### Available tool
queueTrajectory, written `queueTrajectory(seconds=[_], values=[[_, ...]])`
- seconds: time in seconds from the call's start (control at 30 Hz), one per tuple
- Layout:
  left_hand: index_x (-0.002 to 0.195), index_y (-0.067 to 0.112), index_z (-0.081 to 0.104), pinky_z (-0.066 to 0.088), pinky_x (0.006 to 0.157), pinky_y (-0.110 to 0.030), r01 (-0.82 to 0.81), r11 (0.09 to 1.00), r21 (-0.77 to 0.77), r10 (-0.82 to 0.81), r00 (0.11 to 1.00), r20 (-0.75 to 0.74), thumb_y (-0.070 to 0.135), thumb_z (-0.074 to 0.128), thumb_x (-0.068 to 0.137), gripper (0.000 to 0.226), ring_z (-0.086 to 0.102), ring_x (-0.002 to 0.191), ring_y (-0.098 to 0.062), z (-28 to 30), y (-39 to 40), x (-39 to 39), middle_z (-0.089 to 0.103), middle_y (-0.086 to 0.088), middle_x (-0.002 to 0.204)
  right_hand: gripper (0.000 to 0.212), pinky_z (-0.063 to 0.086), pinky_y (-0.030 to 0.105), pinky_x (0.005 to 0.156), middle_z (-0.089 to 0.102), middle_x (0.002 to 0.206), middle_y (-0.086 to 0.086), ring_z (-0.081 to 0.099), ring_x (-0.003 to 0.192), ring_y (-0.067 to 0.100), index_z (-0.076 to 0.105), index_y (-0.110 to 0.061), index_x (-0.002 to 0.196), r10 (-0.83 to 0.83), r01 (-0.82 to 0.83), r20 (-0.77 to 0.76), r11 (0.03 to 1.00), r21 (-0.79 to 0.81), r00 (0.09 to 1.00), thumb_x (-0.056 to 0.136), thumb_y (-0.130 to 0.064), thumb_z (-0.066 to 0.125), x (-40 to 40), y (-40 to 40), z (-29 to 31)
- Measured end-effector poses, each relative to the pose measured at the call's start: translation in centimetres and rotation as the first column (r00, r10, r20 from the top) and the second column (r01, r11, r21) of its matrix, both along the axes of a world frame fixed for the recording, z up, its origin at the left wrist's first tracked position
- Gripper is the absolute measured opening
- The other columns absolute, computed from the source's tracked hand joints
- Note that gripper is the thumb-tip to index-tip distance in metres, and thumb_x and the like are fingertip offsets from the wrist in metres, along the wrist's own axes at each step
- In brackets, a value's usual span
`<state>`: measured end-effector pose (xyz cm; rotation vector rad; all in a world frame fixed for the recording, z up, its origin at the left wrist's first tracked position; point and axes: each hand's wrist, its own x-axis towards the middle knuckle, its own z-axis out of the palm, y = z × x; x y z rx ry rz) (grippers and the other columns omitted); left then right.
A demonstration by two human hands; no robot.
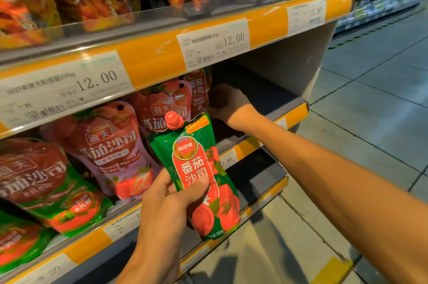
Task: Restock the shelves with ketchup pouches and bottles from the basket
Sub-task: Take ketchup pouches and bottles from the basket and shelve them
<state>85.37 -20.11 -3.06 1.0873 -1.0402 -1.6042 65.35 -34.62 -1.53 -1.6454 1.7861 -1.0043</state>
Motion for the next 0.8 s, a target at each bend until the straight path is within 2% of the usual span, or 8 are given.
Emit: queueTrajectory(seconds=[0.13,0.2,0.3,0.37,0.53,0.63,0.7,0.8], values=[[0.109,0.02,0.072,0.056,0.061,-0.021,0.001,1.0,-0.016,-0.002,1.0,-0.025,0.019,0.075,0.072,0.037,0.076,0.086,-0.018,0.7,0.2,-0.7,0.078,-0.001,0.098,0.027,0.058,0.027,0.084,0.073,0.107,0.007,0.069,0.102,0.018,0.065,-0.012,0.115,-0.106,0.141,0.393,0.988,-0.06,0.913,0.092,-0.021,0.073,-1.3,6.4,0.9],[0.107,0.017,0.072,0.056,0.058,-0.019,-0.009,1.0,-0.021,0.008,0.999,-0.043,0.015,0.074,0.077,0.03,0.076,0.084,-0.017,1.0,0.4,-1.1,0.078,-0.001,0.097,0.014,0.061,0.028,0.078,0.076,0.095,0.01,0.073,0.091,0.02,0.069,-0.013,0.102,-0.047,0.053,0.535,0.999,0.003,0.843,0.092,-0.022,0.072,-2.2,10.7,0.9],[0.106,0.013,0.072,0.054,0.058,-0.016,-0.009,0.999,-0.054,0.006,0.999,-0.047,0.01,0.072,0.082,0.025,0.075,0.082,-0.014,1.5,0.8,-2.0,0.078,-0.002,0.096,0.037,0.059,0.023,0.078,0.077,0.096,-0.002,0.074,0.093,0.013,0.07,-0.019,0.104,0.104,-0.192,0.472,0.971,0.143,0.875,0.077,-0.044,0.077,-2.5,16.1,0.6],[0.108,0.012,0.071,0.055,0.061,-0.017,0.005,0.998,-0.065,-0.008,0.999,-0.041,0.008,0.072,0.083,0.025,0.075,0.083,-0.014,1.8,1.0,-2.7,0.078,-0.002,0.097,0.044,0.057,0.022,0.08,0.076,0.098,-0.007,0.073,0.094,0.011,0.068,-0.023,0.11,0.142,-0.246,0.447,0.951,0.185,0.883,0.072,-0.042,0.08,-2.1,18.0,-0.2],[0.1,0.017,0.076,0.058,0.067,-0.023,-0.014,0.996,-0.091,0.014,1.0,0.005,0.009,0.077,0.081,0.02,0.075,0.089,-0.019,2.0,1.0,-4.0,0.078,-0.003,0.099,0.035,0.057,0.025,0.087,0.074,0.107,-0.007,0.07,0.1,0.011,0.065,-0.026,0.118,0.135,-0.202,0.39,0.97,0.134,0.911,0.085,-0.024,0.079,-2.0,19.4,-1.5],[0.094,0.018,0.078,0.058,0.065,-0.023,-0.015,0.994,-0.108,0.014,1.0,-0.011,0.009,0.079,0.08,0.016,0.075,0.087,-0.02,2.2,0.8,-4.8,0.078,-0.004,0.096,0.045,0.058,0.024,0.086,0.072,0.109,-0.013,0.068,0.104,0.007,0.062,-0.029,0.122,0.143,-0.2,0.398,0.974,0.105,0.906,0.081,-0.033,0.079,-2.2,19.5,-1.4],[0.094,0.018,0.078,0.059,0.068,-0.026,0.014,0.994,-0.112,-0.014,1.0,0.002,0.012,0.08,0.079,0.016,0.075,0.088,-0.021,2.3,0.6,-5.3,0.078,-0.003,0.096,0.045,0.058,0.028,0.09,0.072,0.111,-0.016,0.068,0.107,0.007,0.062,-0.033,0.121,0.133,-0.176,0.373,0.981,0.083,0.918,0.079,-0.038,0.078,-2.3,19.4,-1.4],[0.102,0.019,0.077,0.059,0.074,-0.026,0.109,0.981,-0.157,-0.101,0.993,0.059,0.026,0.079,0.08,0.024,0.075,0.093,-0.018,2.6,0.2,-5.6,0.078,-0.001,0.099,0.029,0.055,0.032,0.093,0.074,0.105,-0.014,0.07,0.102,0.009,0.066,-0.032,0.11,0.079,-0.097,0.352,0.995,0.033,0.933,0.085,-0.023,0.079,-2.8,18.9,-1.9]])
